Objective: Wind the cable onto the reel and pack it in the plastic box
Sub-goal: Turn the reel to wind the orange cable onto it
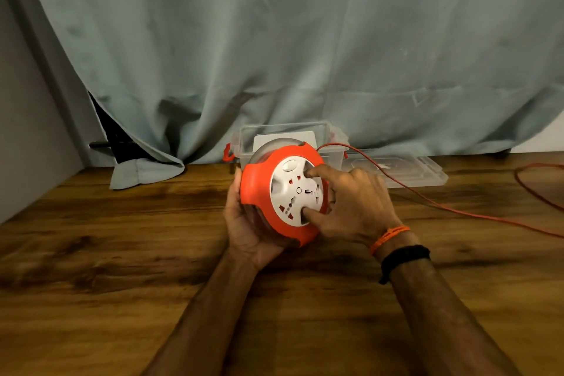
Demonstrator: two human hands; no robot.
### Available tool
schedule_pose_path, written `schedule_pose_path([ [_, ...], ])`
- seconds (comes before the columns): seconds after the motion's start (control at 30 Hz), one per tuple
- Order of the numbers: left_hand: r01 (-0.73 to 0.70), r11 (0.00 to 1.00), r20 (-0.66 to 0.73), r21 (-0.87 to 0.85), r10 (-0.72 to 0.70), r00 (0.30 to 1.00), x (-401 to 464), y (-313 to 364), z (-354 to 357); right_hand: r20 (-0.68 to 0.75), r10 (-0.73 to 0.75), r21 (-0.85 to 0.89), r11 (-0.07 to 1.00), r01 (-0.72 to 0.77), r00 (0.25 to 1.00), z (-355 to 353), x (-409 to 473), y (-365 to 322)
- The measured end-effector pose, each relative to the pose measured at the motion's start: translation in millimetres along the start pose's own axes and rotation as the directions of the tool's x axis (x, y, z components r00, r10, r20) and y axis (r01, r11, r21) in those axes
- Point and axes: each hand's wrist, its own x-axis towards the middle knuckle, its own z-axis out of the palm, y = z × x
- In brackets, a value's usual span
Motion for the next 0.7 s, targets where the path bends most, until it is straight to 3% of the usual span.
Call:
schedule_pose_path([
  [0.17,-0.012,1.000,-0.033,0.000,0.012,0.999,0.2,-1.7,2.0,-0.071,0.184,-0.030,0.982,-0.187,0.980,10.4,0.0,-14.5],
  [0.33,-0.028,0.999,-0.090,0.021,0.030,0.996,0.9,-1.5,0.5,0.027,0.379,0.150,0.913,-0.379,0.925,21.0,1.5,-28.6],
  [0.53,-0.008,1.000,-0.057,0.028,0.010,0.998,-0.1,1.0,0.7,0.026,0.335,0.154,0.930,-0.335,0.942,8.1,3.1,-27.4],
  [0.7,0.006,1.000,-0.007,0.017,-0.006,1.000,-1.6,1.9,1.0,0.068,0.090,0.254,0.962,-0.104,0.994,-14.3,7.7,-1.1],
])
